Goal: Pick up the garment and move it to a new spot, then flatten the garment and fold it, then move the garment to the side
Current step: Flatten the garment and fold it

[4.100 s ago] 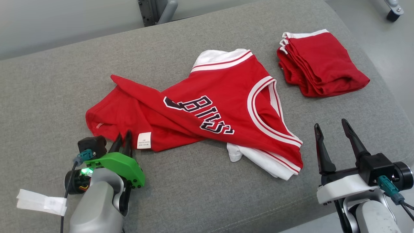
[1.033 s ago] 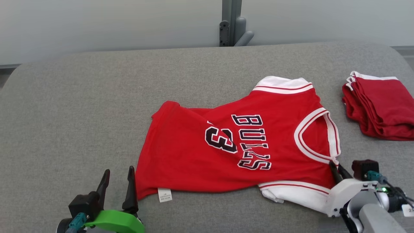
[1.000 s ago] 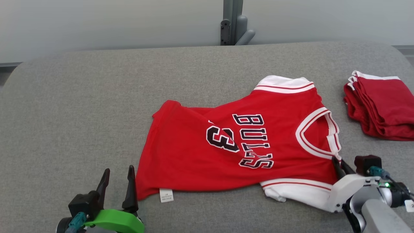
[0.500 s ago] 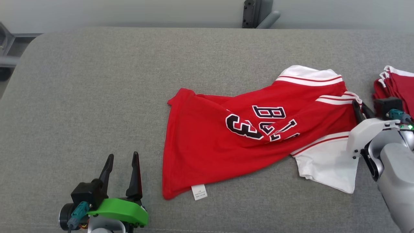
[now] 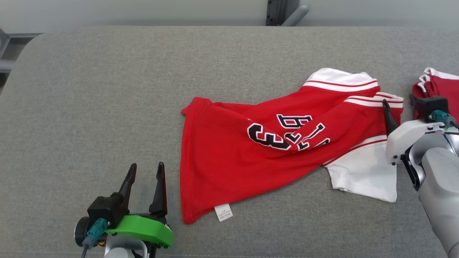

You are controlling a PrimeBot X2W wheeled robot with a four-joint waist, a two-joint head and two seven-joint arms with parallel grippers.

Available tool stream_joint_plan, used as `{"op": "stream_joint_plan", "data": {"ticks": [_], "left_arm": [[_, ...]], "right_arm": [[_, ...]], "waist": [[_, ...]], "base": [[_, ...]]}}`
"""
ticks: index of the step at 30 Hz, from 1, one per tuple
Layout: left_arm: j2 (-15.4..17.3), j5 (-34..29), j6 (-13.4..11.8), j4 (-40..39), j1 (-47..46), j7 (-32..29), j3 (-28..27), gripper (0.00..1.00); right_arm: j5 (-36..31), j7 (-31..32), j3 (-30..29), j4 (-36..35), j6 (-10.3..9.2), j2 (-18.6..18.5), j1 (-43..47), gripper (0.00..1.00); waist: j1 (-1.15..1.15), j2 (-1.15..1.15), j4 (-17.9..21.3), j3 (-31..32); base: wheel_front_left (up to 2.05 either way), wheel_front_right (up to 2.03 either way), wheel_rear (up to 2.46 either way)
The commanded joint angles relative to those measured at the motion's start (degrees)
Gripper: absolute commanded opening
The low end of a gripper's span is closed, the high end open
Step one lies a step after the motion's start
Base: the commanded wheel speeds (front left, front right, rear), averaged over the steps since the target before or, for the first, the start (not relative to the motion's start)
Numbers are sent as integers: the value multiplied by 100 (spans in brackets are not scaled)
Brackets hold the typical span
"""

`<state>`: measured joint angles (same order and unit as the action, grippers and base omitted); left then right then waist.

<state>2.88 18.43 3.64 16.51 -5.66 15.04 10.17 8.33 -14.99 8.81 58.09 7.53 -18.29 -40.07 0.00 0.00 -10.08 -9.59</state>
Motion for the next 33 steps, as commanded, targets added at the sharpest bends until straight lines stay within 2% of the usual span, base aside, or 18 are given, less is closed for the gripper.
{"op": "stream_joint_plan", "data": {"ticks": [1,8,15,16,23,33], "left_arm": [[5,15,-19,-36,-31,13,34,100],[9,20,-84,-119,3,14,160,100],[9,-38,-181,-172,177,13,222,100],[9,-38,-181,-172,177,13,222,100],[10,-140,-311,-223,530,13,20,100],[9,-252,-433,-313,920,13,-182,100]], "right_arm": [[-55,-25,-52,-152,-9,-32,174,100],[-127,-25,-424,-1436,-9,47,925,100],[-211,-26,-822,-2867,-9,386,2088,100],[-211,-26,-822,-2867,-9,386,2088,100],[-319,-26,-994,-4067,-9,876,3145,100],[-400,-26,-1018,-5115,-9,1333,4034,100]], "waist": [[0,0,199,148],[0,0,661,496],[0,0,989,850],[0,0,989,850],[0,0,1191,1027],[0,0,1115,1117]], "base": [[0,0,0],[0,0,0],[0,0,0],[0,0,0],[0,0,0],[0,0,0]]}}
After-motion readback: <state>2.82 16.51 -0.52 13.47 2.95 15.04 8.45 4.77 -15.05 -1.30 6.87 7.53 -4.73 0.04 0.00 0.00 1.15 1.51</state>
